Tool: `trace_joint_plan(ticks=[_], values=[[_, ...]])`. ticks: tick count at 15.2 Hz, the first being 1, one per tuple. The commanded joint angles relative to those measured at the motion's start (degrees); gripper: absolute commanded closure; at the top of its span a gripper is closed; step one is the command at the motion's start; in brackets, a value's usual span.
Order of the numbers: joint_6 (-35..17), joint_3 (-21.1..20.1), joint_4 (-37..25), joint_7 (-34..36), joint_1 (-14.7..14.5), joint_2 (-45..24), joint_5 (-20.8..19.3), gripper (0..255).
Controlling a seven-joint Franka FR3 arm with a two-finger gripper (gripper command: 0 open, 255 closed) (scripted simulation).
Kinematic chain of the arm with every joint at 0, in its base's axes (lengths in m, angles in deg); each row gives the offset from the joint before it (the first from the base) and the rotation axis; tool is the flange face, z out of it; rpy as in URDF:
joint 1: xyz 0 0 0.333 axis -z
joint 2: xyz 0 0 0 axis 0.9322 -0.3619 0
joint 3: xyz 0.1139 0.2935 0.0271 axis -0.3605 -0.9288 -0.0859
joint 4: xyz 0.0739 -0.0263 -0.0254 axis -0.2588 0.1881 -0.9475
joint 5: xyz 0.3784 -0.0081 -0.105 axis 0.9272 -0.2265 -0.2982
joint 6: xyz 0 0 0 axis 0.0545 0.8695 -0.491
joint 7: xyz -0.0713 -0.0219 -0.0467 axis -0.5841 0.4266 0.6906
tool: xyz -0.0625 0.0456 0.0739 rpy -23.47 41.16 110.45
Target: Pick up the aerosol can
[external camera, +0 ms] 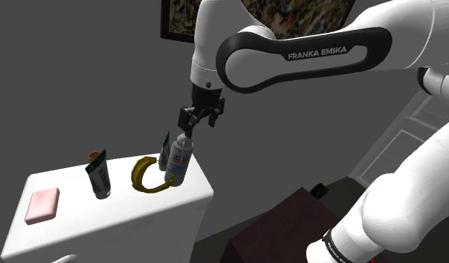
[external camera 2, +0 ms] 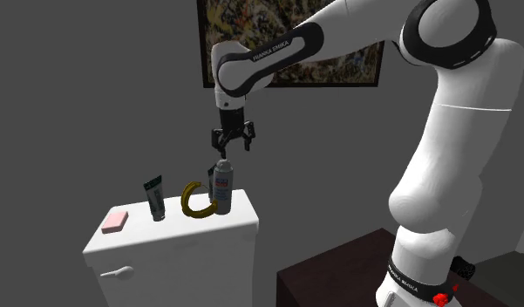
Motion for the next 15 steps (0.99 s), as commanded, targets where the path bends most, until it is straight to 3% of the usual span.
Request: trace_joint_plan(ticks=[1, 3, 12, 13, 15], values=[[-0.28, -1.41, -4.08, 3.21, -0.93, -4.91, -2.86, 0], [-0.08, -2.02, -7.32, 5.3, -1.99, -8.42, -5.05, 0], [-5.4, -1.76, -3.21, 6.75, -2.17, -10.0, -6.41, 0], [-5.44, -1.76, -3.15, 6.73, -2.16, -9.96, -6.4, 255], [-5.35, -1.77, -3.16, 6.72, -2.16, -9.88, -6.35, 255]])
